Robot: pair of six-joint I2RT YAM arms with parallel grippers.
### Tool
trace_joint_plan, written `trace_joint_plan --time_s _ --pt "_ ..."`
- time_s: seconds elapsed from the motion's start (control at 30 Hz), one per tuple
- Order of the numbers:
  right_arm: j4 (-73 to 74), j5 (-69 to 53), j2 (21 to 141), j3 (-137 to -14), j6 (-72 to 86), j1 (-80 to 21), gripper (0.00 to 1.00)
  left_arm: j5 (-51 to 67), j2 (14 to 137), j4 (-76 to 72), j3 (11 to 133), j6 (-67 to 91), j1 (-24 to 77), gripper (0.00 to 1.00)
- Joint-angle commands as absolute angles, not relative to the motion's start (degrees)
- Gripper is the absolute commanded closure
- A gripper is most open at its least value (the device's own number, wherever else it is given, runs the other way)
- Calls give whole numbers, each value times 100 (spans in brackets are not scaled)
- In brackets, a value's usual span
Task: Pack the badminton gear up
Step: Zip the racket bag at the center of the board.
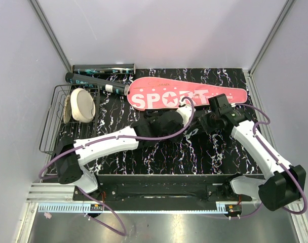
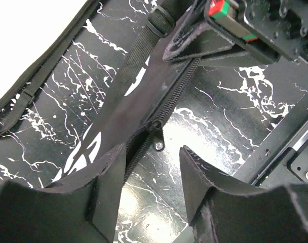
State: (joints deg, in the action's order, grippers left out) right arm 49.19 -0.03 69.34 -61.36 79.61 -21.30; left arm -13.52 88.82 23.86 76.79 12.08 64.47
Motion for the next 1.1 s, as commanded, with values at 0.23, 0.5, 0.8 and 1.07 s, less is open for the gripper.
trace_joint_plan --time_s 0.23,0.5,0.8,1.07 --pt "4447 -378 6917 -6293 8156 -2074 100 -1933 9307 2197 8112 1195 6653 51" --pt "4412 -395 6873 -6284 8165 -2057 100 -2197 9527 2347 8332 1099 6671 57" --pt "4386 -378 6847 -6223 8183 -2057 100 -2162 9545 2408 8376 949 6741 72" --pt "4368 -369 6838 -6205 8191 -2048 100 -2285 9501 2496 8332 826 6855 84"
